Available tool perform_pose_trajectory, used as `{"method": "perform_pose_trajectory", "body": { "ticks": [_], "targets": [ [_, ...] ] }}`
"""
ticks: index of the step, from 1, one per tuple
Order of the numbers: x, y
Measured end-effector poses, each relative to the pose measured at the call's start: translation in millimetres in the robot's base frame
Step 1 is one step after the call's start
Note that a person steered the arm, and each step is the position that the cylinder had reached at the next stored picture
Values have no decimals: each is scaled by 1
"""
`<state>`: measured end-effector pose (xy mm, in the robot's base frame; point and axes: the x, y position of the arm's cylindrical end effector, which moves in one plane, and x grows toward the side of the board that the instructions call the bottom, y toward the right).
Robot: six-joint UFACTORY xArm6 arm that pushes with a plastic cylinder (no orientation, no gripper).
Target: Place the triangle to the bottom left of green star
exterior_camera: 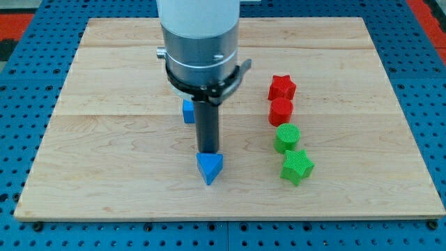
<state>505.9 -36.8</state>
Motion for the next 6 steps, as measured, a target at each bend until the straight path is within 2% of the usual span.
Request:
{"method": "perform_pose_trajectory", "body": {
  "ticks": [1, 2, 3, 5, 6],
  "targets": [
    [1, -44],
    [39, -41],
    [45, 4],
    [10, 18],
    [32, 41]
  ]
}}
